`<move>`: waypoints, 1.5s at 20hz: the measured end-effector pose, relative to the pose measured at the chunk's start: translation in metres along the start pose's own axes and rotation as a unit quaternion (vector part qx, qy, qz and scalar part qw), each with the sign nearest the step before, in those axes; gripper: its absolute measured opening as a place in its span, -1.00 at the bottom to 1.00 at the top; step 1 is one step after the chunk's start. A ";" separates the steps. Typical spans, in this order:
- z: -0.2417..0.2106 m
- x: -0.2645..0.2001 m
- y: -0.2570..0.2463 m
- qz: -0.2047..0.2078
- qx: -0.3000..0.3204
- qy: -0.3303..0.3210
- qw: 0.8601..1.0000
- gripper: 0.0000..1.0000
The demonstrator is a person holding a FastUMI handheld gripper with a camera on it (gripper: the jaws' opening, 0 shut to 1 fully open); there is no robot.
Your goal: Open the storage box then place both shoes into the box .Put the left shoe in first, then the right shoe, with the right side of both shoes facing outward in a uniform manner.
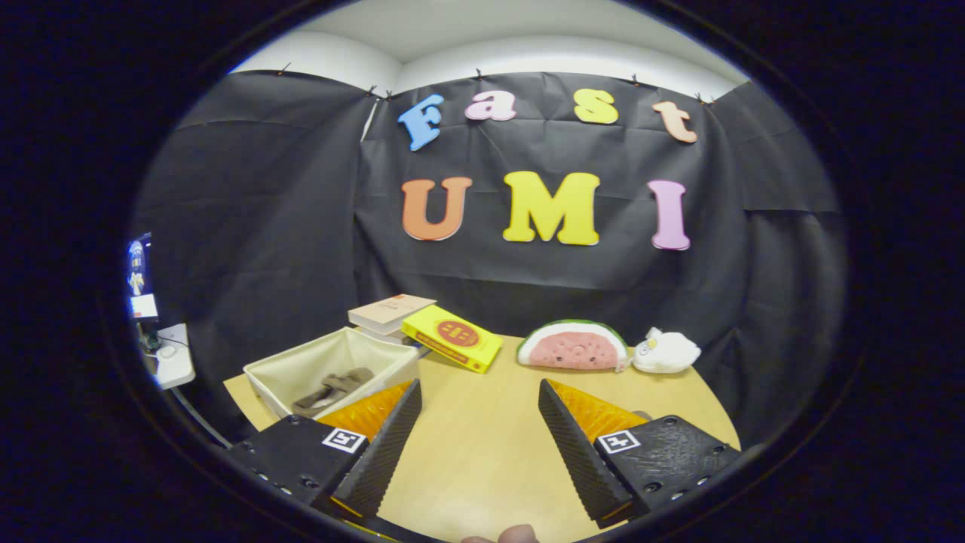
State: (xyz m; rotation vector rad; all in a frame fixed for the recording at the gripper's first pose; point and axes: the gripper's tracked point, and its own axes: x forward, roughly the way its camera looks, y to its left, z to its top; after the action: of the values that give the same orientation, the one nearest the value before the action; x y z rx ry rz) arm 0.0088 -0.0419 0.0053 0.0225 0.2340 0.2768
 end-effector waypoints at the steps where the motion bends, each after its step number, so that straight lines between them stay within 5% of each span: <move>1: -0.005 -0.002 -0.028 -0.020 0.003 0.002 1.000 0.91; 11: -0.093 0.009 -0.195 -0.110 0.027 0.096 0.989 0.92; 25: -0.197 0.087 -0.244 -0.127 0.078 0.235 0.961 0.90; 27: -0.207 0.093 -0.244 -0.126 0.090 0.246 0.957 0.76; 30: -0.221 0.095 -0.237 -0.115 0.113 0.264 0.951 0.09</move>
State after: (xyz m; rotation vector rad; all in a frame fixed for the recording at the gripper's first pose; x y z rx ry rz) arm 0.1096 -0.2461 -0.2437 0.1486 0.7955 0.0153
